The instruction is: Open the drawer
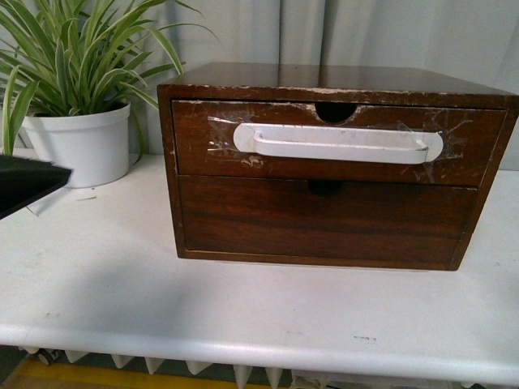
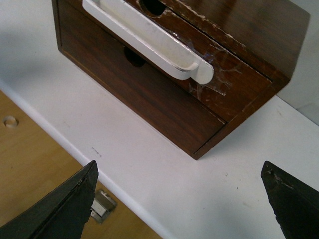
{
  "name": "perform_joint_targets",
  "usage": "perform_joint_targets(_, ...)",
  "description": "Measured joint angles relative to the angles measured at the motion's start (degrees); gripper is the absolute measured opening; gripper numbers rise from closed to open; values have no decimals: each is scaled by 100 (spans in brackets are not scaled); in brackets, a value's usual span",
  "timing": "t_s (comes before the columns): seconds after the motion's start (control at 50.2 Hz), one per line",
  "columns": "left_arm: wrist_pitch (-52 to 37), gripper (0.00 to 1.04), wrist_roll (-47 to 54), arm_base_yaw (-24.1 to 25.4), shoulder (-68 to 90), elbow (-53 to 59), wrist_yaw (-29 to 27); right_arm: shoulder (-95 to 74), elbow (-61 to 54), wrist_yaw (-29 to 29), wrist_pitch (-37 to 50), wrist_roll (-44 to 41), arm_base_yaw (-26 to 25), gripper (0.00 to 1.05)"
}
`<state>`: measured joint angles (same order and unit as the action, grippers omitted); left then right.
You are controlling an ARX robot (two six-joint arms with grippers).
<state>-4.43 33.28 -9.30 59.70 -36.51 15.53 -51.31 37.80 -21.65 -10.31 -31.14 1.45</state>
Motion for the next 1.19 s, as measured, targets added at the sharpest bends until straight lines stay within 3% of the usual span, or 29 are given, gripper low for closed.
perform_joint_targets(0.239,949,99,901,-638,1202,-1526,590,-804,870,-81,-638,-811,210,96)
perform_joint_targets(0.518,2514,99,2024,-1335,2660,-3202,739,-1604,1532,-98,-1156,-1532,286,96)
perform_joint_targets(0.916,3429,99,2592,-1432,4295,-5021,448,-2441,1945,39,-1003,-1709,824,96)
perform_joint_targets(1.195,3724,99,2855,-1423,4610,-5401,306,-2743,2142,129,-855,-1620,981,96)
